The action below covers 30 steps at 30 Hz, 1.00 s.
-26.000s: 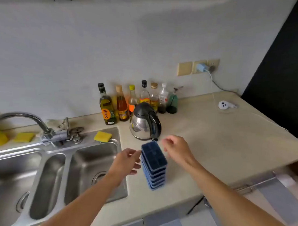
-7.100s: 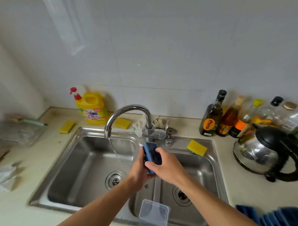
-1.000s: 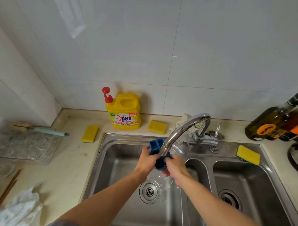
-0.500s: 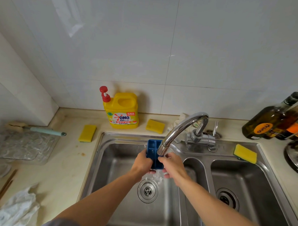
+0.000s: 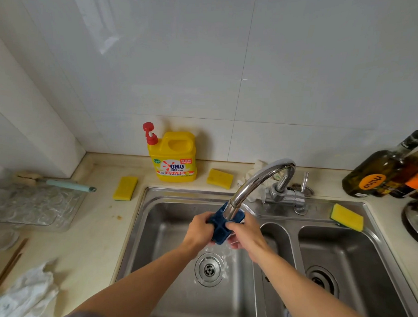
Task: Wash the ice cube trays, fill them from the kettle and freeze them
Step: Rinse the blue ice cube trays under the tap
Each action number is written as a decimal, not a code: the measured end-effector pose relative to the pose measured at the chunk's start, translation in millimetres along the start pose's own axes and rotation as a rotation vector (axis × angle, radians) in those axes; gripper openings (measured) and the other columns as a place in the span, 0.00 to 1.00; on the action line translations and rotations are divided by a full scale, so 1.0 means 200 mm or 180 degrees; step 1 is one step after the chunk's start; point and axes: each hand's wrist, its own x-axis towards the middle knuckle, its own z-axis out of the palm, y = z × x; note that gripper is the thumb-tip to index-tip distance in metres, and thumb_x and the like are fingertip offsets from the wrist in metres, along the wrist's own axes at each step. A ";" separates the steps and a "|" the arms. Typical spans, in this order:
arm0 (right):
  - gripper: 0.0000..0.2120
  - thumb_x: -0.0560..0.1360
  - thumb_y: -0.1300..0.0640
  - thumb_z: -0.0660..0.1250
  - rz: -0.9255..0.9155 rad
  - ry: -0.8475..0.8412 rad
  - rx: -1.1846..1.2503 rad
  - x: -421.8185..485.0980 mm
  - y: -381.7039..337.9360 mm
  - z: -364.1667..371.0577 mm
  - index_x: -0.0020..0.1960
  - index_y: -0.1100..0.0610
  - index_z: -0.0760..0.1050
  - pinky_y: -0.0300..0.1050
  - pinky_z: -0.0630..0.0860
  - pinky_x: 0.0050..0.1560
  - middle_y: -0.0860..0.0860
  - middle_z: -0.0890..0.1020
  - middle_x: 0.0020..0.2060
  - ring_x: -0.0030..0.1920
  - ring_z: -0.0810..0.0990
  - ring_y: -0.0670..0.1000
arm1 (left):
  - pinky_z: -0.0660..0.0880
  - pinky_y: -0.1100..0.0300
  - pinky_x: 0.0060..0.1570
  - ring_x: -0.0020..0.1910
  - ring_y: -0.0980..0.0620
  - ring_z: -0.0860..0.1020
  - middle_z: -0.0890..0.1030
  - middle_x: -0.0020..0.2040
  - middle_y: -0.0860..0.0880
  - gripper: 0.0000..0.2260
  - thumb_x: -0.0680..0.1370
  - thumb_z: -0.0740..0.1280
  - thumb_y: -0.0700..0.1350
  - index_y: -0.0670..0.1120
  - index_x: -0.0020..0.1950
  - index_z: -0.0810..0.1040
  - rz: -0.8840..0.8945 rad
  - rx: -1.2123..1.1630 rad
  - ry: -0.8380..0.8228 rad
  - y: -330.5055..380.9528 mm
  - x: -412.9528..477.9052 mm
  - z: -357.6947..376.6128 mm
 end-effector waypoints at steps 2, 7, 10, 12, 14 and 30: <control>0.10 0.78 0.60 0.69 0.0146 -0.0131 0.0280 0.01 0.00 -0.01 0.58 0.57 0.74 0.47 0.81 0.34 0.61 0.85 0.48 0.36 0.85 0.56 | 0.81 0.53 0.41 0.44 0.45 0.83 0.85 0.45 0.44 0.17 0.78 0.58 0.32 0.48 0.54 0.82 0.0057 0.0046 0.0112 -0.01 0.02 -0.02; 0.06 0.79 0.64 0.64 0.0463 -0.0110 0.0494 0.05 -0.02 -0.04 0.55 0.64 0.75 0.47 0.80 0.32 0.63 0.85 0.44 0.33 0.85 0.58 | 0.81 0.53 0.52 0.52 0.48 0.83 0.84 0.53 0.48 0.17 0.78 0.61 0.35 0.49 0.61 0.81 0.0038 -0.0125 0.0400 -0.01 0.04 -0.06; 0.06 0.81 0.64 0.62 0.0577 0.0009 0.0533 0.06 -0.02 -0.03 0.56 0.65 0.74 0.46 0.79 0.30 0.62 0.84 0.40 0.31 0.84 0.57 | 0.81 0.49 0.54 0.53 0.47 0.82 0.83 0.54 0.47 0.13 0.79 0.64 0.38 0.48 0.61 0.79 -0.0018 -0.0427 0.0586 0.00 0.04 -0.04; 0.06 0.82 0.64 0.61 0.0569 0.0077 0.0395 0.05 -0.01 -0.02 0.56 0.64 0.75 0.45 0.78 0.29 0.61 0.84 0.36 0.28 0.82 0.55 | 0.81 0.52 0.50 0.50 0.49 0.82 0.83 0.52 0.46 0.09 0.80 0.66 0.40 0.48 0.58 0.80 0.0004 -0.0677 0.0549 0.01 0.02 -0.02; 0.06 0.82 0.63 0.61 0.0539 0.0109 0.0301 0.04 -0.02 -0.02 0.55 0.62 0.76 0.44 0.78 0.28 0.59 0.83 0.33 0.26 0.80 0.54 | 0.78 0.55 0.45 0.48 0.51 0.82 0.85 0.49 0.47 0.08 0.80 0.65 0.40 0.48 0.57 0.80 -0.0035 -0.0994 0.0326 0.02 0.01 -0.01; 0.11 0.79 0.67 0.60 0.0307 0.0102 -0.0385 -0.02 -0.01 -0.07 0.56 0.57 0.76 0.45 0.76 0.31 0.59 0.84 0.38 0.26 0.78 0.52 | 0.80 0.61 0.37 0.39 0.53 0.82 0.84 0.49 0.45 0.16 0.77 0.62 0.31 0.51 0.57 0.74 -0.0024 -0.0173 -0.0072 -0.01 0.00 0.01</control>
